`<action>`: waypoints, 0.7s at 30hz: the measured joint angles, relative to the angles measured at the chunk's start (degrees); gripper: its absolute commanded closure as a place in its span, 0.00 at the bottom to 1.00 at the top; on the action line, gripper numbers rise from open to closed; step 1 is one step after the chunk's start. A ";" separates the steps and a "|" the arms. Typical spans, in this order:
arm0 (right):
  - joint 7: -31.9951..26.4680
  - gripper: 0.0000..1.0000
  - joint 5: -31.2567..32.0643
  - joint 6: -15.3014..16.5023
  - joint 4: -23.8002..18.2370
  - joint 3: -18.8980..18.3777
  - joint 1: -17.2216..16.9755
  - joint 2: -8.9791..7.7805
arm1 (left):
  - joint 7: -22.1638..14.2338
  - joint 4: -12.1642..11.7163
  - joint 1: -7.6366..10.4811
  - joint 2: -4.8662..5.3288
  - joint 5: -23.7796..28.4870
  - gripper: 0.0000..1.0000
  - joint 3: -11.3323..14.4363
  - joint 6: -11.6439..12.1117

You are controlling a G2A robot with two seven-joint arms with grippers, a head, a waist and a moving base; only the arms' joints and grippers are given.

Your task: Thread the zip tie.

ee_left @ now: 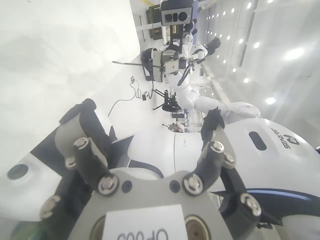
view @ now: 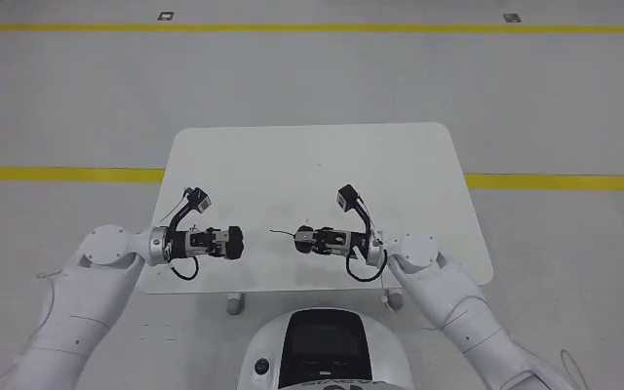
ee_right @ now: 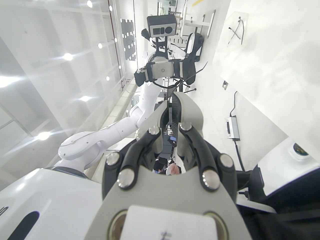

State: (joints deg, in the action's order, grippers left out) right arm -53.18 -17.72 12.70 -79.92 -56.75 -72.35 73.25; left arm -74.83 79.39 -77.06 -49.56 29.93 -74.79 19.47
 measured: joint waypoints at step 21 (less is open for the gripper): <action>-1.45 1.00 -4.42 0.60 -1.18 1.15 -0.65 0.00 | 4.16 1.13 -0.58 -1.06 3.51 0.00 4.04 0.01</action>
State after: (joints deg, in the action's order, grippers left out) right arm -54.63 -22.14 13.31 -81.10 -55.59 -73.00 73.25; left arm -70.67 80.51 -77.64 -50.62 33.44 -70.75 19.48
